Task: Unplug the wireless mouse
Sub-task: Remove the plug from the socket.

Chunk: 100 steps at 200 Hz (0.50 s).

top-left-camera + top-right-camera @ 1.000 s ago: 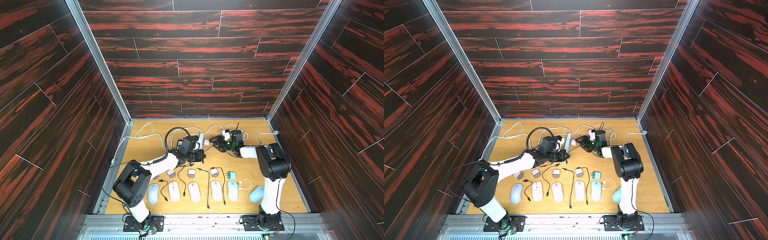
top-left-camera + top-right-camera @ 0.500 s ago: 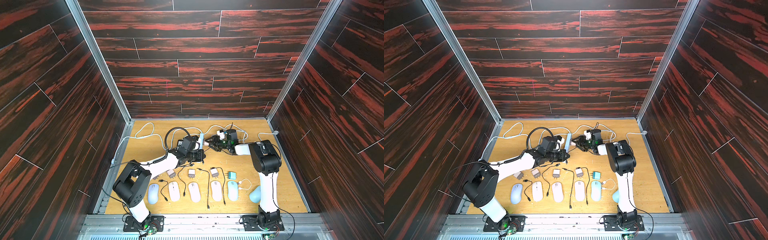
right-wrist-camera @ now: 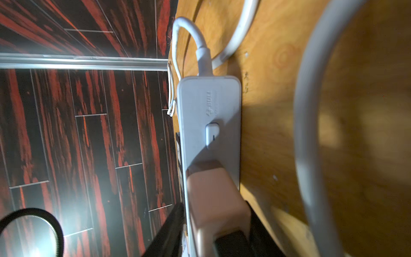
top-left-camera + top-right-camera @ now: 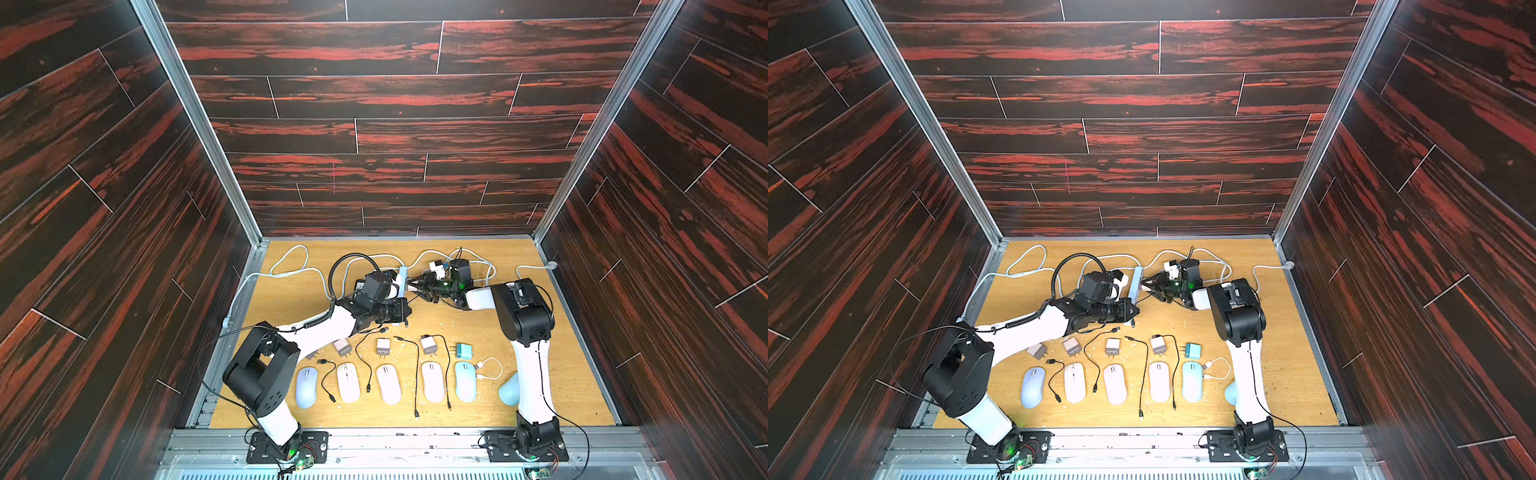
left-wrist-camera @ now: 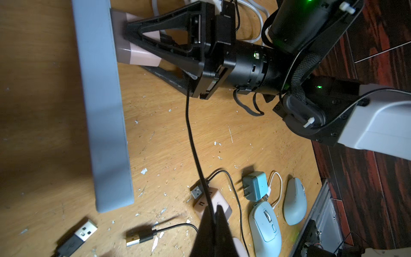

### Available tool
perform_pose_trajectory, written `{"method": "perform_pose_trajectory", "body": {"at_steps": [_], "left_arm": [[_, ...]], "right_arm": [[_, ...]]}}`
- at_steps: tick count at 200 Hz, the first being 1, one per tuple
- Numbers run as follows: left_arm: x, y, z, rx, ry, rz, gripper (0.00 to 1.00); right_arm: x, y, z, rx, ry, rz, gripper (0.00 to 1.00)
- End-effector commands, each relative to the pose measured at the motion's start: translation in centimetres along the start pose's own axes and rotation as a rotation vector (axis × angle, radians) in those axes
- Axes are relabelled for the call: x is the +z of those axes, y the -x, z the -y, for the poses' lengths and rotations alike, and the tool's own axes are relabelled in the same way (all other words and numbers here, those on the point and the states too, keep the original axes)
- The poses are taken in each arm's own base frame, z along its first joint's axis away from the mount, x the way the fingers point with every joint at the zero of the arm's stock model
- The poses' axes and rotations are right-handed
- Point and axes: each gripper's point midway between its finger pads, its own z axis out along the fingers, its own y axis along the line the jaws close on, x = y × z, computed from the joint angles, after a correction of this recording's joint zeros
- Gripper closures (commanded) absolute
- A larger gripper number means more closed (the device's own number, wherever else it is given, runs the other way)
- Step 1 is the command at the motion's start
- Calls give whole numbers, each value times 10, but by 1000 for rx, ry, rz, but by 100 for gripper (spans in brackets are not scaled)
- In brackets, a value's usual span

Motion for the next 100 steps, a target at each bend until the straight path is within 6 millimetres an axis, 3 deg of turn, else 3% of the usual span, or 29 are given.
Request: {"method": "perform_pose_trajectory", "body": {"at_steps": [1, 12, 29, 47, 69, 100], "left_arm": [[-14, 12, 19, 21, -35, 29, 100], [-14, 10, 18, 24, -33, 16, 97], [-17, 8, 12, 39, -5, 16, 53], [-27, 17, 0, 39, 51, 57, 30], [-36, 36, -24, 30, 140, 99, 17], [-32, 53, -60, 82, 349, 100, 17]], "right_arm": [[5, -4, -3, -12, 11, -21, 61], [4, -3, -4, -21, 6, -16, 65], [2, -2, -6, -33, -7, -7, 70], [0, -1, -9, -47, -13, -4, 73], [-1, 1, -14, -56, -13, 1, 75], [-1, 1, -18, -61, -11, 5, 77]]}}
